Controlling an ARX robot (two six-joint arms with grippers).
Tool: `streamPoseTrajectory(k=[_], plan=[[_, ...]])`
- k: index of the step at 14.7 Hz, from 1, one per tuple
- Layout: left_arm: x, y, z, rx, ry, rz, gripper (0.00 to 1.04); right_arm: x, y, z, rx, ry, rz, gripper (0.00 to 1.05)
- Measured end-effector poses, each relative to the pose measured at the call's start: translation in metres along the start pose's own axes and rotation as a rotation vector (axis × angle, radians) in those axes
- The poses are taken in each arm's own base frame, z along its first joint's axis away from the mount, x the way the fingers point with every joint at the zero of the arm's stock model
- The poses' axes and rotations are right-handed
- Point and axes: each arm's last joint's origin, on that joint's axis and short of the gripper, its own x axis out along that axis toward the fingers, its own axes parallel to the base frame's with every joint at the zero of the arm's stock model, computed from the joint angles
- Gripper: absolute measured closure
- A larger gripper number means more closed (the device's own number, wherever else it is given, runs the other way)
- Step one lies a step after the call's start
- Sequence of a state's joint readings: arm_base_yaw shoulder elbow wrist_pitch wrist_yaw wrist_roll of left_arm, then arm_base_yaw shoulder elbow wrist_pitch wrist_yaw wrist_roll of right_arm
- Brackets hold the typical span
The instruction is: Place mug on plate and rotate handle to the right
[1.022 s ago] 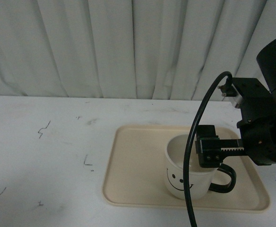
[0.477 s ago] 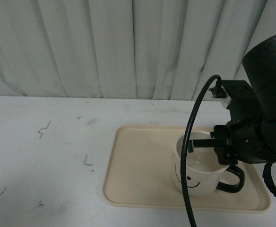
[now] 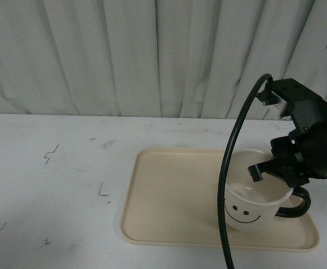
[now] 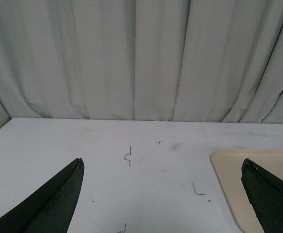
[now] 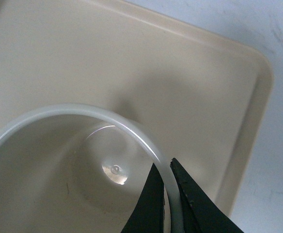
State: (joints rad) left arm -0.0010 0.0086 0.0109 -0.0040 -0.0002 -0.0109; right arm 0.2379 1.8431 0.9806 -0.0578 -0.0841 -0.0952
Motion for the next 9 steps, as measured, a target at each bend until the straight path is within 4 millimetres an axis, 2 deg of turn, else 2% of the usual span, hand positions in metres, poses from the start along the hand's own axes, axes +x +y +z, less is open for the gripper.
streamPoseTrajectory(k=[5,7,9], plan=[[0.000,0.000,0.000,0.000,0.000,0.000,0.07,-0.001,-0.013,0.004,-0.174,-0.020,0.014,1.01],[0.000,0.000,0.000,0.000,0.000,0.000,0.07,0.003,-0.021,-0.002,-0.196,0.003,0.018,1.01],[0.000,0.000,0.000,0.000,0.000,0.000,0.07,0.005,-0.021,-0.007,-0.226,0.015,0.065,1.01]])
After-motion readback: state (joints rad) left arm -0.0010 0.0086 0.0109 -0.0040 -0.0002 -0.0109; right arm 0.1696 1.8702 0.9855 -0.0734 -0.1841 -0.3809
